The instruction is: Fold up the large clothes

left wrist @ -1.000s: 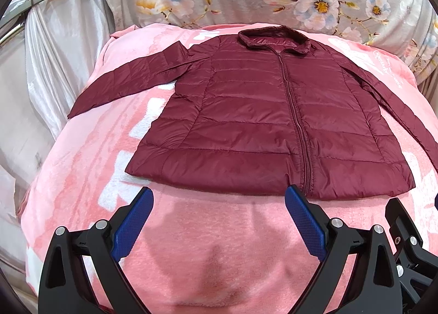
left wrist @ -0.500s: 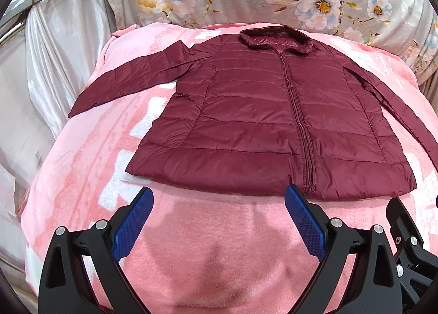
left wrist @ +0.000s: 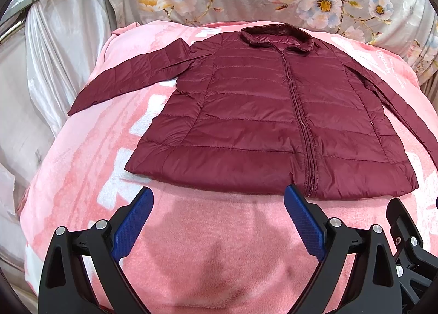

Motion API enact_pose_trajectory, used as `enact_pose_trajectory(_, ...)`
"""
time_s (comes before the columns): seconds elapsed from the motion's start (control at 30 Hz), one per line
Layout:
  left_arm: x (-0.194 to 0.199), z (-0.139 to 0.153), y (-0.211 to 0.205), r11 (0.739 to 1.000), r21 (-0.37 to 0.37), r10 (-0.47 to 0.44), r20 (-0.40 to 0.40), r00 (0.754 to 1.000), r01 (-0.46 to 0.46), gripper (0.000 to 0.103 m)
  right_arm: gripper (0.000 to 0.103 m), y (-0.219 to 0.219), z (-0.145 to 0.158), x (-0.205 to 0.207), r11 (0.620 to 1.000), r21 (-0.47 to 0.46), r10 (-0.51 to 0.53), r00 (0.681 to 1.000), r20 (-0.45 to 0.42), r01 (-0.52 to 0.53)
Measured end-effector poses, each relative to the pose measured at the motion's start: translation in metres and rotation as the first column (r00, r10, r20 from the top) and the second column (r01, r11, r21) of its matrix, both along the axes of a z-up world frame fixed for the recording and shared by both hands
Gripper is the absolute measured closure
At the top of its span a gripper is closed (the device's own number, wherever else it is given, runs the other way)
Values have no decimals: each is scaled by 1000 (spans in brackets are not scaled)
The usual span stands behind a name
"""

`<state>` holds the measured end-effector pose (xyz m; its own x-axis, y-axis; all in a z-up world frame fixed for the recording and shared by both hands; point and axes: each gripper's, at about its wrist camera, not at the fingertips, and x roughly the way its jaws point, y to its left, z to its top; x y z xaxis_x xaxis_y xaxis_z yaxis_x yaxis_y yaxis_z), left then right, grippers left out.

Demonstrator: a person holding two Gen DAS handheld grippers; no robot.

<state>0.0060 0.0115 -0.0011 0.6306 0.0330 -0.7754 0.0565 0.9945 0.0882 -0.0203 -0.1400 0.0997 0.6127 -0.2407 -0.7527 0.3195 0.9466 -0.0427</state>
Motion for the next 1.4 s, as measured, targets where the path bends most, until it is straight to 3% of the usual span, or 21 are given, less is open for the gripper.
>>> enact_pose_trajectory(1.4, 8, -4, 3, 1000, 12, 14, -9, 1000, -14, 10, 5, -1, -3, 5, 1000, 2, 2, 1000, 1, -2)
